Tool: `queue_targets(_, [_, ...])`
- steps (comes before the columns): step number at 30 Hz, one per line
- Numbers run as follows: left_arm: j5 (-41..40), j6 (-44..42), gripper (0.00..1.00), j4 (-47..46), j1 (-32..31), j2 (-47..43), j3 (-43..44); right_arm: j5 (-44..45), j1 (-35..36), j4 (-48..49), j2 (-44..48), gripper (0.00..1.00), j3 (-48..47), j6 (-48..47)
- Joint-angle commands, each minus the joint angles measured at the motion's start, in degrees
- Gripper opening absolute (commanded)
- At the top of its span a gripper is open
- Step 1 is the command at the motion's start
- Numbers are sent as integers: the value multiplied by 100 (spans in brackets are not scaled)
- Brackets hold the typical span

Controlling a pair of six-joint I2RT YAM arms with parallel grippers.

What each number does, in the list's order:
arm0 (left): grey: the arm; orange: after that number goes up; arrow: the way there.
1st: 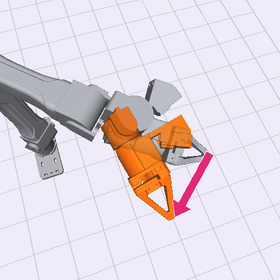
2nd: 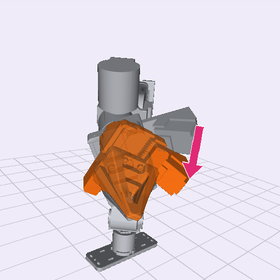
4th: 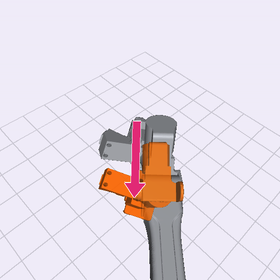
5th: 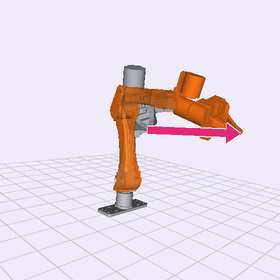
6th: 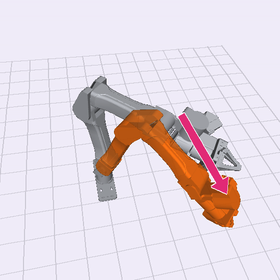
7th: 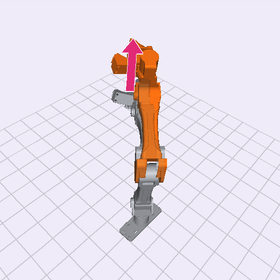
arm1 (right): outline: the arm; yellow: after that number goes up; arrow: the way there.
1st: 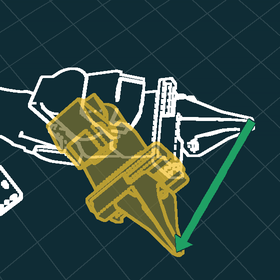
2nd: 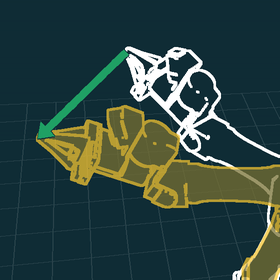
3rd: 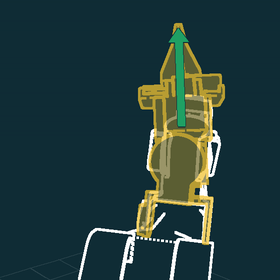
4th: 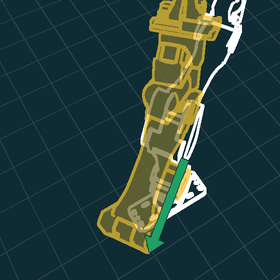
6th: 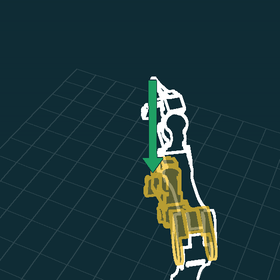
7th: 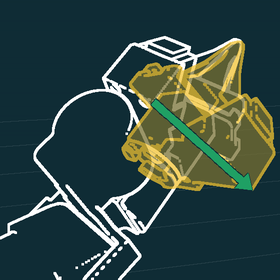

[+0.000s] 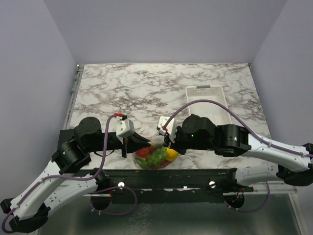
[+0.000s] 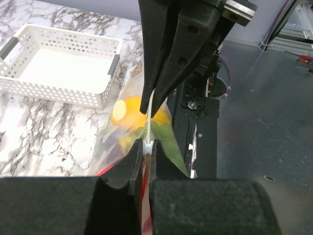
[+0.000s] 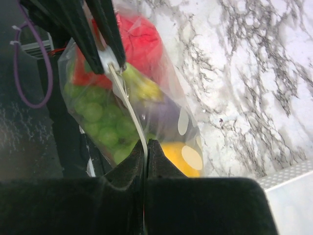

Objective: Place the food in the zip-top bag and seal the zipper
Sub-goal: Zip the zipper food storage bag at the center of the board.

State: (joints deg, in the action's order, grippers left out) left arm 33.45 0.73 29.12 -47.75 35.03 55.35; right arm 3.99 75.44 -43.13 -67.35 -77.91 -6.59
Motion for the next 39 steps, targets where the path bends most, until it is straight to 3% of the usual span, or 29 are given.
queue_targets(1, [-311, -188, 0, 71, 11, -284, 392, 954, -29, -828, 279, 1, 193, 323])
queue_targets(17, [-678, -299, 0, 522, 15, -327, 546, 1915, -28, -868, 429, 0, 259, 641])
queue_targets(39, [-2438, -171, 0, 885, 15, -616, 419, 2696, -28, -840, 688, 1, 317, 1081])
